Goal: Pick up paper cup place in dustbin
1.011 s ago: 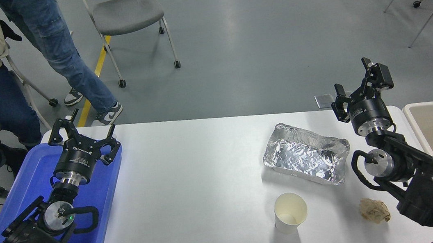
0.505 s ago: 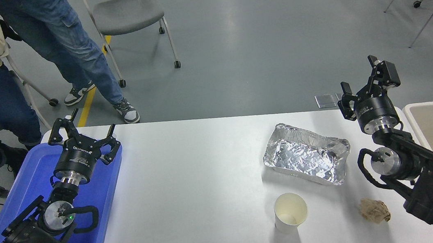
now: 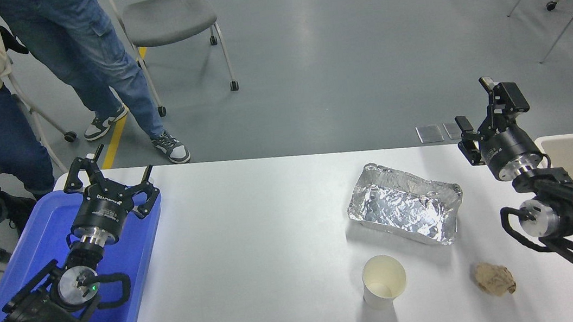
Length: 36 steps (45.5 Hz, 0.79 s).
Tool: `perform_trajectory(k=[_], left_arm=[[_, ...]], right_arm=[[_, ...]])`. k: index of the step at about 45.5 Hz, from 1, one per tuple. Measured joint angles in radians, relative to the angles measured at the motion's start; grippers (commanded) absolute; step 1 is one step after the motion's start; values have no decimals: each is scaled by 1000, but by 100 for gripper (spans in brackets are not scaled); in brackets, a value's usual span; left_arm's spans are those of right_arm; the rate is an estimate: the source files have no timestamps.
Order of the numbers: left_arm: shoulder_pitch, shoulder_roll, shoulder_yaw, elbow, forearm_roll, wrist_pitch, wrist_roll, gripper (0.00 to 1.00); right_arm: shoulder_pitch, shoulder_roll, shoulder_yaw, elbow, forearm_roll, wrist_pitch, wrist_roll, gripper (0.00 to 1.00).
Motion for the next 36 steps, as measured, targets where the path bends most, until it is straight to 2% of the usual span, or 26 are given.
perform_trajectory(k=[18,36], left_arm=[[0,0,0,0,0,0,0,100],[0,0,-1,0,0,1,0,100]], right_arm=[[235,-135,-512,100,1,46,-1,100],[644,-169,-1122,234,-9,217,-1,100]])
